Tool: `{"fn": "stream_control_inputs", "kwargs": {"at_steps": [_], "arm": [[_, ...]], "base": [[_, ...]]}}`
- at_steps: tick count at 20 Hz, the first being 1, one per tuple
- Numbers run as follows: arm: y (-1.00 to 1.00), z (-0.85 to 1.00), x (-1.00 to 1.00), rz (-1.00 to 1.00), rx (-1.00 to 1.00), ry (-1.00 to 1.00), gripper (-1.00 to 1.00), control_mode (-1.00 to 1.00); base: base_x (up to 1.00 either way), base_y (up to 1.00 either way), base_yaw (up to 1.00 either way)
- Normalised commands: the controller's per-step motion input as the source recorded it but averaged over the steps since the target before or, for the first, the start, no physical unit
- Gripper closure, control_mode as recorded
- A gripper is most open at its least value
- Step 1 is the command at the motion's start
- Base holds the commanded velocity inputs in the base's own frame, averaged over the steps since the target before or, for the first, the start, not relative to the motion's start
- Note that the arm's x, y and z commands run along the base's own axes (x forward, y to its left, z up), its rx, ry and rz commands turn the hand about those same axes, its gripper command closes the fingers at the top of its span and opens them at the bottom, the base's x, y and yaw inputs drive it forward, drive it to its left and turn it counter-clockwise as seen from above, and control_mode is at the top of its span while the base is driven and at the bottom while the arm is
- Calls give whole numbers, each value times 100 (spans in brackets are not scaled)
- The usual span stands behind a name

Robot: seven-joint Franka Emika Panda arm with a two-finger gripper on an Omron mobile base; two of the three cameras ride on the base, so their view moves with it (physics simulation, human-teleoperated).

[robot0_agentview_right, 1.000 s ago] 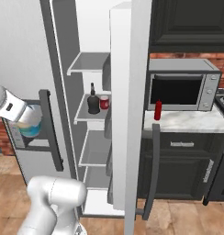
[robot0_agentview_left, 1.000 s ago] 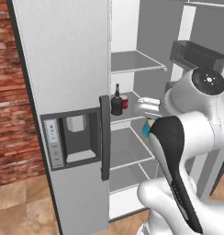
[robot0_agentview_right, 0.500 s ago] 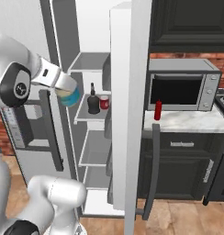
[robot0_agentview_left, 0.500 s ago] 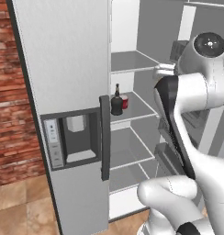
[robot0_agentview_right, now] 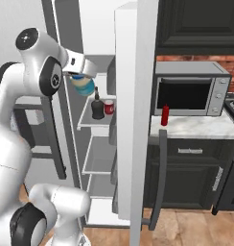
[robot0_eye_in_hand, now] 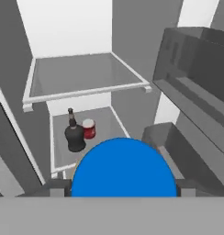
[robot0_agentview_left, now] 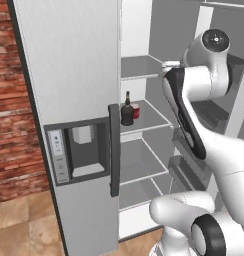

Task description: Place the mayonnaise and ketchup from the counter to the top shelf of the fridge. If the existing items in the fridge are on the top shelf, move them to other shelves.

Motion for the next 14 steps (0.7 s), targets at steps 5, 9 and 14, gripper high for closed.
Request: {"fn": "stream_control_inputs", "kwargs": {"at_steps": [5,9,14], "arm": [[1,0,53,30,-17,0,100,-100],[0,2,93,4,-13,0,100,-100],[0,0,100,0,-4,1,100,-100]], "base": [[0,0,0],[0,0,0],[0,0,0]]}}
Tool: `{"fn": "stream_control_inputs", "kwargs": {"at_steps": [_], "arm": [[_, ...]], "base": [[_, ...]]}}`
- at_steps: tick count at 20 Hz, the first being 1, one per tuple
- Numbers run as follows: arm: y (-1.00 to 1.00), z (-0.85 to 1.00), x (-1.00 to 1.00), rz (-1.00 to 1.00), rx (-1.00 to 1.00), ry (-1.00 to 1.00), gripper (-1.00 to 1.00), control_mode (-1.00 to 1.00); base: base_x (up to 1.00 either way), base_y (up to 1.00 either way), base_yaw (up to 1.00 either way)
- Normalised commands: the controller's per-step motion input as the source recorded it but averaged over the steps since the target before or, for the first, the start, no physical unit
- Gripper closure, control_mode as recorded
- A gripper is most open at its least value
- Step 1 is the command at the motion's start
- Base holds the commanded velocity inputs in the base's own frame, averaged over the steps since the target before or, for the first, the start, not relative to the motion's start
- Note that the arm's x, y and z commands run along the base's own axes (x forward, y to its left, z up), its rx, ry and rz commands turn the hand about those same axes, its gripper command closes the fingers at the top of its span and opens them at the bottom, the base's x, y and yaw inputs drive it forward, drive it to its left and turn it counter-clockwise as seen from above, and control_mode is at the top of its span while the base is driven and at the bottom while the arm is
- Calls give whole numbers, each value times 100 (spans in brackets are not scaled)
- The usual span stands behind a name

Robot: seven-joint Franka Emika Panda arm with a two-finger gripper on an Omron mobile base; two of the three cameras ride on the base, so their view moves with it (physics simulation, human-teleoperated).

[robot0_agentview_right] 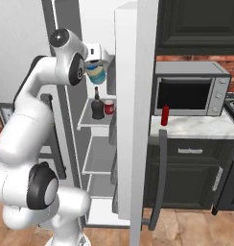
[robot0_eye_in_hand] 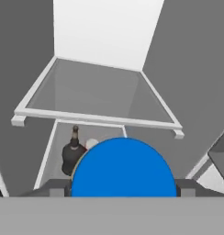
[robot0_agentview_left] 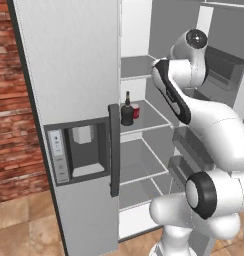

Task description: Place the mayonnaise and ketchup from the counter to the top shelf of the fridge. If the existing items in the fridge are on the top shelf, move them to other shelves.

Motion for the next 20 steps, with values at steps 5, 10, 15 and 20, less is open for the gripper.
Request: {"fn": "stream_control_inputs", "kwargs": {"at_steps": [5,10,15,20], "arm": [[0,0,94,0,0,1,100,-100],[0,0,87,0,1,0,100,-100],[0,0,70,0,2,0,100,-100],[0,0,62,0,6,0,100,-100]], "base": [[0,0,0],[0,0,0],[0,0,0],[0,0,0]]}}
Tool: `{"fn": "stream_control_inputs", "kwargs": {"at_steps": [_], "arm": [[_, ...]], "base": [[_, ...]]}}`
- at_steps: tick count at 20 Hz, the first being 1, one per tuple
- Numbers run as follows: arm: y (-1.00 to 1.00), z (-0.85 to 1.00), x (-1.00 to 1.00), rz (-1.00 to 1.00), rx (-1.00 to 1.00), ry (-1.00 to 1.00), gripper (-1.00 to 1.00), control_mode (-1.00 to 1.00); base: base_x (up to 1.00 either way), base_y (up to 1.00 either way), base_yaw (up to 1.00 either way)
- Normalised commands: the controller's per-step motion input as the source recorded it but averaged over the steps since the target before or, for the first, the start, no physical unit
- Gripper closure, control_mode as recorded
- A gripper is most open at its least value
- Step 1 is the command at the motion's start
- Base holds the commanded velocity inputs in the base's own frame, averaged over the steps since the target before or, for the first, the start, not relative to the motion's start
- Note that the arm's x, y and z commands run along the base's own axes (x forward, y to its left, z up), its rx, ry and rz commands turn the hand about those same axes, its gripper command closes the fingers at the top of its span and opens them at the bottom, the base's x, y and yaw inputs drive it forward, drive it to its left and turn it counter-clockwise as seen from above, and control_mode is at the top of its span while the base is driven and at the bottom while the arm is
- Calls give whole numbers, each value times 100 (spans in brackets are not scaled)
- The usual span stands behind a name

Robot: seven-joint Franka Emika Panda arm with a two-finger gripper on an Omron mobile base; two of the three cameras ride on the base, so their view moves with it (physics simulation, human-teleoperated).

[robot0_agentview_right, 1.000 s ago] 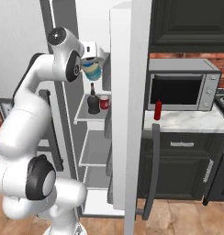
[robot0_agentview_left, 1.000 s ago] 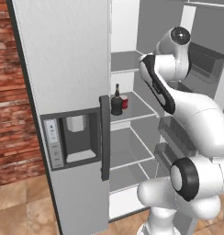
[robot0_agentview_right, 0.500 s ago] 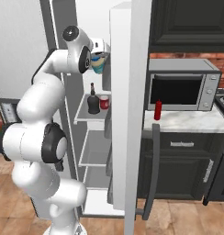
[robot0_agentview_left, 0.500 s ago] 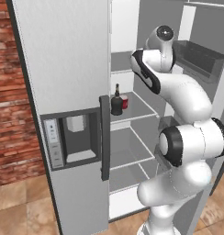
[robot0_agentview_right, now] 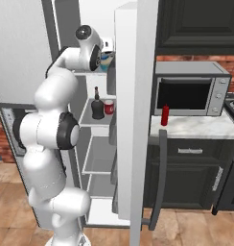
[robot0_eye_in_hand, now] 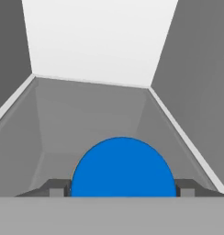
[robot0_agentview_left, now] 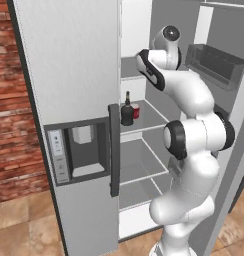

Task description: Place the mayonnaise and ketchup from the counter to the top shelf of the fridge. If the existing items in the fridge are on the top shelf, move them to other shelves.

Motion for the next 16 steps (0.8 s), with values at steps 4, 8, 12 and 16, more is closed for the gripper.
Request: {"fn": "stream_control_inputs", "kwargs": {"at_steps": [4,8,12,16], "arm": [[0,0,73,0,3,0,100,-100],[0,-27,70,0,1,5,100,-100],[0,-27,51,0,0,3,100,-100],[0,-24,21,0,0,0,100,-100]], "base": [[0,0,0],[0,0,0],[0,0,0],[0,0,0]]}}
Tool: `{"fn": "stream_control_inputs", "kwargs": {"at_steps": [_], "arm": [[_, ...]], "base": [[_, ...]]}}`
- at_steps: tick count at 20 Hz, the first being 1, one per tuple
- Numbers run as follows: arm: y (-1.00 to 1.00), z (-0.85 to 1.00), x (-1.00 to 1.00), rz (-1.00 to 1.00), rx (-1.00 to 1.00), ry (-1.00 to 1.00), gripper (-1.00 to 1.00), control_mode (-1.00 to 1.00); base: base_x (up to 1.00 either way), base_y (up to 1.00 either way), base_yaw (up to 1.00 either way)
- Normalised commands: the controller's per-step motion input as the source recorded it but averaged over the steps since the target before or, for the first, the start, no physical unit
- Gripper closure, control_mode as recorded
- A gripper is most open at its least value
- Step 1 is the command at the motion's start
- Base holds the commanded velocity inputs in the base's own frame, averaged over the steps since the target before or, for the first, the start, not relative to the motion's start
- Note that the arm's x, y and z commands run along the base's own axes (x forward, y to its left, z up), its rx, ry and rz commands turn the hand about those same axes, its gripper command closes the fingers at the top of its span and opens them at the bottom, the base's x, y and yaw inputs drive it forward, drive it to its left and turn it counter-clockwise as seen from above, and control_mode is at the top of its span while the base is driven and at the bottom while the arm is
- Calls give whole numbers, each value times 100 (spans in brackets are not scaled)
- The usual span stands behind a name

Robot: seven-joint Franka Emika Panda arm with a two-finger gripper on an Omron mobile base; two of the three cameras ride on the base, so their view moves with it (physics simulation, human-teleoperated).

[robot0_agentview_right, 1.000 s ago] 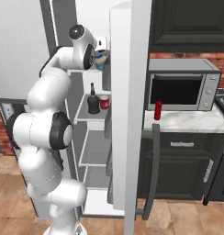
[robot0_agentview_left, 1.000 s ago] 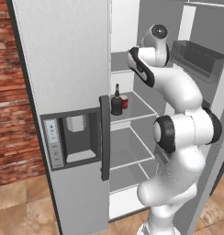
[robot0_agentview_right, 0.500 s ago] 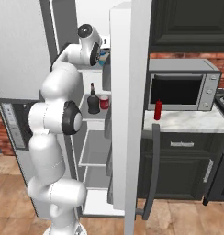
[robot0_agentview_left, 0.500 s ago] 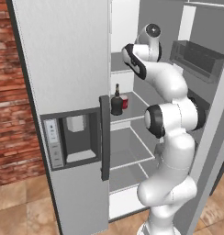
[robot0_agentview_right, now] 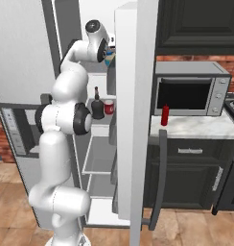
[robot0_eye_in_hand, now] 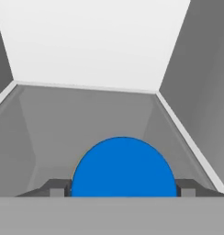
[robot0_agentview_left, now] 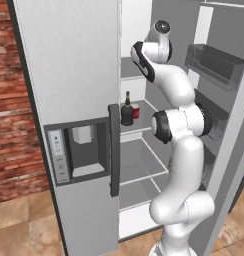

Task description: Place the mayonnaise and ketchup from the counter to the top shelf of the fridge. If the existing items in the fridge are on the top shelf, move them to other shelves.

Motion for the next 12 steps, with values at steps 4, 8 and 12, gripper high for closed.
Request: {"fn": "stream_control_inputs", "kwargs": {"at_steps": [4,8,12], "arm": [[0,-28,0,0,0,-1,-100,-100],[0,-5,0,0,0,-3,-100,-100],[0,-1,0,0,0,-8,-100,-100]], "base": [[0,0,0],[0,0,0],[0,0,0]]}}
